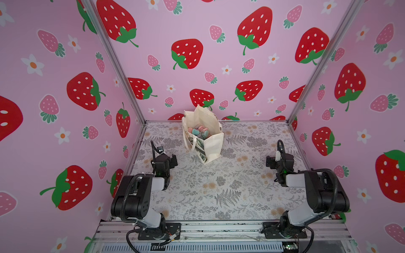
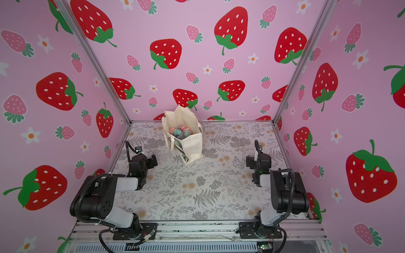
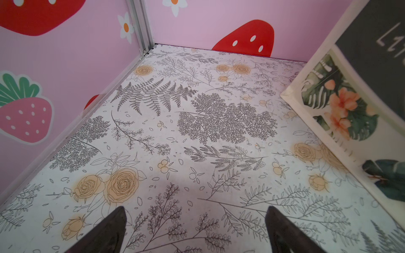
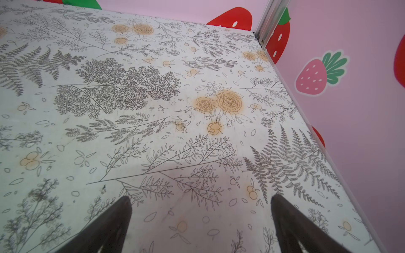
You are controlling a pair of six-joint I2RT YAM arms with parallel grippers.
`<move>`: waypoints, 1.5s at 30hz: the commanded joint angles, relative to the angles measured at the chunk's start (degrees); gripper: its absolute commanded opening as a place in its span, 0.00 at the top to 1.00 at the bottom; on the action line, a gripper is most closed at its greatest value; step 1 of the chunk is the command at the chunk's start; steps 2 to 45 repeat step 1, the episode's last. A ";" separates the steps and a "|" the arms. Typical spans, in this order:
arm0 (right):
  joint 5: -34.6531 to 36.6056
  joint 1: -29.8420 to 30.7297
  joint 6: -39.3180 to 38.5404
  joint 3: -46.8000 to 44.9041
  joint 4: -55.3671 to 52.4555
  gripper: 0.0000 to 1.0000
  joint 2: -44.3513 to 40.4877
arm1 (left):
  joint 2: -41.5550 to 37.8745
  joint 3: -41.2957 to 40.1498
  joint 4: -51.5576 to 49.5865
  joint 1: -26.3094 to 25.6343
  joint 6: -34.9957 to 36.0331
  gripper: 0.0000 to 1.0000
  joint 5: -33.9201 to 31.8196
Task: Put the hourglass into the canvas bag
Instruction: Reset both arms
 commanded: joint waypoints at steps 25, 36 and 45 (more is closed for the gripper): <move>-0.37 -0.23 -0.19 0.67 1.68 0.01 -0.63 | -0.27 1.04 0.98 -0.15 0.98 0.01 -0.66; -0.37 -0.23 -0.19 0.67 1.68 0.01 -0.63 | -0.27 1.04 0.98 -0.15 0.98 0.01 -0.66; -0.37 -0.23 -0.19 0.67 1.68 0.01 -0.63 | -0.27 1.04 0.98 -0.15 0.98 0.01 -0.66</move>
